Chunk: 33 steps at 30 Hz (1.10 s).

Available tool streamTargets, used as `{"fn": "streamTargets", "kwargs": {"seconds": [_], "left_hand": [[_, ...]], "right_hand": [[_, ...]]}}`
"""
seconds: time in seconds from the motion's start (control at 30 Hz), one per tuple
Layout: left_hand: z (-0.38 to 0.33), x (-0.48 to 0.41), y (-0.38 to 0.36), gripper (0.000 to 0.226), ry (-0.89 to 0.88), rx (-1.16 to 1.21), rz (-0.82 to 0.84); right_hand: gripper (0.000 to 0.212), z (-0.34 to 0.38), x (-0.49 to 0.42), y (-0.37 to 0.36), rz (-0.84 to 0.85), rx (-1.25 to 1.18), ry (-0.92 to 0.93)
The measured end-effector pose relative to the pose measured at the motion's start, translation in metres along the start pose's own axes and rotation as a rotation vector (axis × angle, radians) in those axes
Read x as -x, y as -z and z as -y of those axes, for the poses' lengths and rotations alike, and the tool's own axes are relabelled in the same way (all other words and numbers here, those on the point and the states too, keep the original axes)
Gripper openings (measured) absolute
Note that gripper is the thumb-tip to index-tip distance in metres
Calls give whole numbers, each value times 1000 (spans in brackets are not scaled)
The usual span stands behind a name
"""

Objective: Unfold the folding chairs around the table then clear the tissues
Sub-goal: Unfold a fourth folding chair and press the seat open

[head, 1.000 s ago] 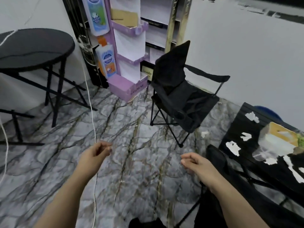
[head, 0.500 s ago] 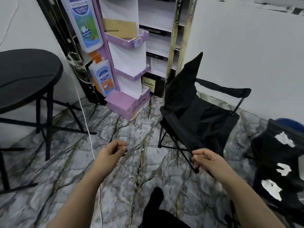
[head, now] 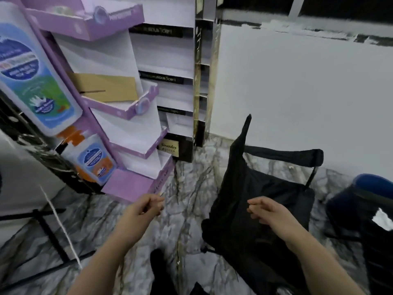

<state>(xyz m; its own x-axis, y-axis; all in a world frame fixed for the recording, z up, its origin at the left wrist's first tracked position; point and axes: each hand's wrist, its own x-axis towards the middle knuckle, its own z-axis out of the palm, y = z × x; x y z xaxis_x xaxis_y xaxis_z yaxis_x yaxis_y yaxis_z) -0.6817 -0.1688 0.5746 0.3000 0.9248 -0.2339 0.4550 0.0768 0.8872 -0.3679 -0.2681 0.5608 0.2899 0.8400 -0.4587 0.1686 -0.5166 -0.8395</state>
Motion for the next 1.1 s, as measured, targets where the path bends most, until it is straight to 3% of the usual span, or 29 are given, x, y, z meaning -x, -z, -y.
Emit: {"fn": "streamTargets", "kwargs": {"seconds": [0.17,0.33,0.43,0.47,0.57,0.67,0.87,1.0,1.1], "left_hand": [[-16,-138,27,8,-55,-106,186],[-66,-258,9,16,-187,-202,449],[-107,-312,-26,15,-267,-195,553],[-122,-326,-40,14,-294,-177,571],[-166,-356,-92,17,-393,-113,637],[-207,-368,-143,23,-523,-79,762],[-247,-377,-235,25,-599,-232,1105],[-246,-373,-298,20,-628,-462,1364],[-242,-371,-348,17,-730,-647,1518]], "right_hand": [[10,15,-71,1,-199,-135,-97],[11,28,-102,-1,-382,-221,-194],[62,19,-103,1,-531,-265,-274],[62,15,-101,1,-592,-293,-289],[3,11,-93,3,-755,-389,-359],[20,-9,-88,7,-910,-502,-457],[9,-28,-82,16,-1123,-626,-601],[8,-31,-75,21,-1271,-650,-676],[5,-46,-77,13,-1255,-660,-762]]}}
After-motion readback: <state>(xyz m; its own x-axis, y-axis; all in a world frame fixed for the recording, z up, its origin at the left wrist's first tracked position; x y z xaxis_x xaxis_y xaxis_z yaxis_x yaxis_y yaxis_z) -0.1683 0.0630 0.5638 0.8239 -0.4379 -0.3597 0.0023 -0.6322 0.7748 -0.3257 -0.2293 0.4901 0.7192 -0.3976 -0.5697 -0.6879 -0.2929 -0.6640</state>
